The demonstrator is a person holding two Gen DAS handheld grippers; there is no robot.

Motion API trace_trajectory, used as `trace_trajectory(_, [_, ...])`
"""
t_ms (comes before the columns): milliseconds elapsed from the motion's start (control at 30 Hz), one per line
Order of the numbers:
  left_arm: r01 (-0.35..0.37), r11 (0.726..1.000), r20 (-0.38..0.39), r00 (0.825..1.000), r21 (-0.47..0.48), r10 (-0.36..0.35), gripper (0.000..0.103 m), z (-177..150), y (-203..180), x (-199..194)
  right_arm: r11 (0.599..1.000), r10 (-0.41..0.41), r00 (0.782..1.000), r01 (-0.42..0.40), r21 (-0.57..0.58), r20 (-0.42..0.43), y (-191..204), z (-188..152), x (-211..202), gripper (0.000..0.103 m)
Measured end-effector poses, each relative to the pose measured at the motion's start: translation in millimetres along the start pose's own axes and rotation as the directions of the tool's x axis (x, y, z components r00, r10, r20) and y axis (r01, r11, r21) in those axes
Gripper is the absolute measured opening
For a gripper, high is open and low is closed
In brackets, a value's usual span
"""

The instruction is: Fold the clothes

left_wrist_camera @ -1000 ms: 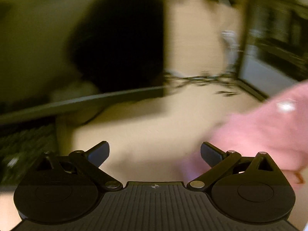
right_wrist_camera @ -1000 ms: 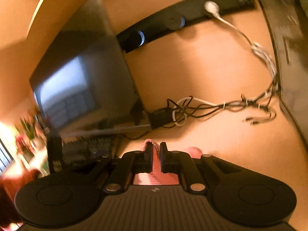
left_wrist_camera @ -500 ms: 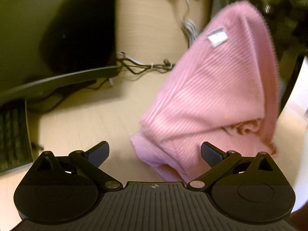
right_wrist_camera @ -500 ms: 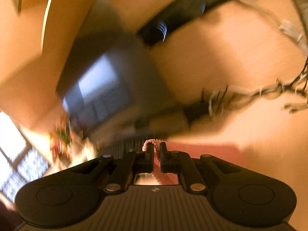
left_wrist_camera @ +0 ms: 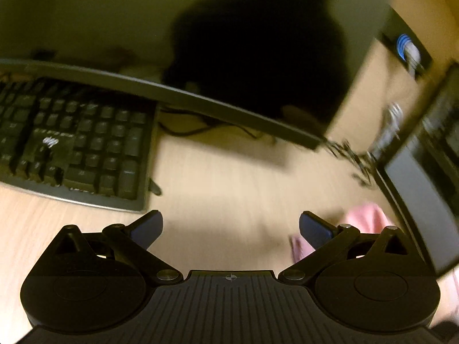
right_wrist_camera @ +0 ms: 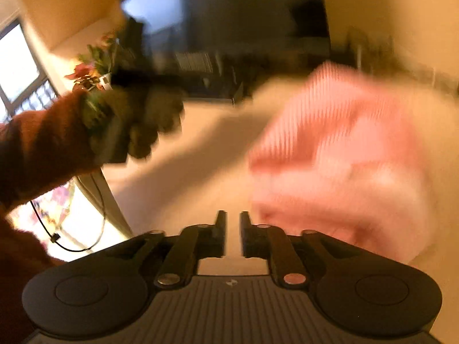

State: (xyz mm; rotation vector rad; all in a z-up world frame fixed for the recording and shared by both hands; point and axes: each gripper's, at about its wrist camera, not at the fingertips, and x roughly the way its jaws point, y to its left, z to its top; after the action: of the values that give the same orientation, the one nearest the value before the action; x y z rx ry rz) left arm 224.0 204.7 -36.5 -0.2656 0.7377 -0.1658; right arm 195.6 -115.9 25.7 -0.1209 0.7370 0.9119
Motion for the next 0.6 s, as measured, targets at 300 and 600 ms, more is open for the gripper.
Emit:
trace_trajectory(300, [0.020,0.999,-0.019,1.000,0.033,-0.019,0.103,-3.6,-10.1,1.3,0.930,-0.271,0.959,0.282,-0.237,0.079,24.6,-1.6,31.9,0.072])
trace_trajectory(600, [0.032,0.995,-0.007,0.999,0.092,-0.031,0.103,-8.8,-19.3,-6.6,0.911,-0.134,0.954,0.013,0.412,0.267,-87.6,46.1,-43.9,0.003])
